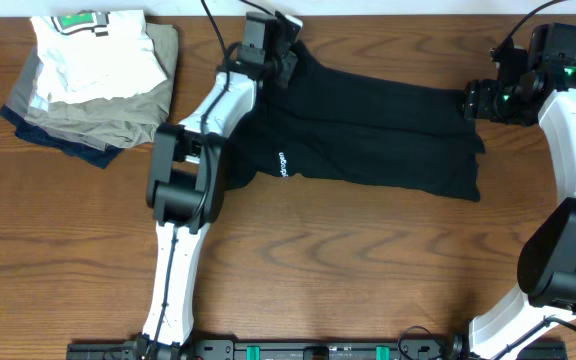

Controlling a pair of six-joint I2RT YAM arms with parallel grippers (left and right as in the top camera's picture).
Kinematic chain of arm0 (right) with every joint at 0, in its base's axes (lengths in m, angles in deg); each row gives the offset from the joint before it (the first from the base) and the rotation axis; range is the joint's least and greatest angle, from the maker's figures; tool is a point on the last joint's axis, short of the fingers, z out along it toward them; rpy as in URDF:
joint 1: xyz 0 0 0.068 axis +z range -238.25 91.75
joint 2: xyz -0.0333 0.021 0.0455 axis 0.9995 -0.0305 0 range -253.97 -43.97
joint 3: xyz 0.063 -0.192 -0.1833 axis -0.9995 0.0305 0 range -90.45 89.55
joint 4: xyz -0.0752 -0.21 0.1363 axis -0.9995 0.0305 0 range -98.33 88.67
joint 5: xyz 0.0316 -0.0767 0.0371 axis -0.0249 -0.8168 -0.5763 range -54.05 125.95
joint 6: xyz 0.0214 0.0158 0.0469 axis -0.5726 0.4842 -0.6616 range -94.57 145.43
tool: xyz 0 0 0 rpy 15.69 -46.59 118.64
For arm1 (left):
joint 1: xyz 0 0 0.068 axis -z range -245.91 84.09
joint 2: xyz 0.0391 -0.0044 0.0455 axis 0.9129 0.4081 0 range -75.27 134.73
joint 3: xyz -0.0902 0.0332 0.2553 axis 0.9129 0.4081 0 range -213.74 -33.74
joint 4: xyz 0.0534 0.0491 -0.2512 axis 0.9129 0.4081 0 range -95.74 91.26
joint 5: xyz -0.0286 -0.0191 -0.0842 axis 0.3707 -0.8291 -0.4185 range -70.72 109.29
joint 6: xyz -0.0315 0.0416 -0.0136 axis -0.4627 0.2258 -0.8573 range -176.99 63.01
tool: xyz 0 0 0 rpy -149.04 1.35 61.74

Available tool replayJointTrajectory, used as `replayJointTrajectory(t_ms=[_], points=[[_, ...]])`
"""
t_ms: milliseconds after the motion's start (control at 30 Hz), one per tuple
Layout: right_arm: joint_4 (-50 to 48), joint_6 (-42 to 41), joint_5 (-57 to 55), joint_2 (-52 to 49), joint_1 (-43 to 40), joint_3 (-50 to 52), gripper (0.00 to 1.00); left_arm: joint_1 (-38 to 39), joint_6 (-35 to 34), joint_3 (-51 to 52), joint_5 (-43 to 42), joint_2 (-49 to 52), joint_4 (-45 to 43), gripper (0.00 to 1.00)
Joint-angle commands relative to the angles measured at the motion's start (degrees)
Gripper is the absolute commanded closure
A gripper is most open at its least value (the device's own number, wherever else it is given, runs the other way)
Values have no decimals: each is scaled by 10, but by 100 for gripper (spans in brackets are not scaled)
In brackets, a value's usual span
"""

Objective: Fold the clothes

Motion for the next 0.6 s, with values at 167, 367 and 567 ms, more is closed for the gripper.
replayJointTrajectory(t_ms=[167,367,567], points=[[-14,1,4,-16,6,-6,25,-2,-1,-9,4,-117,96,88],[-11,2,16,-42,12,-6,24,-6,41,-9,-2,-110,122,58],[-19,1,20,-46,32,-6,23,-20,-3,-9,12,-97,91,41]])
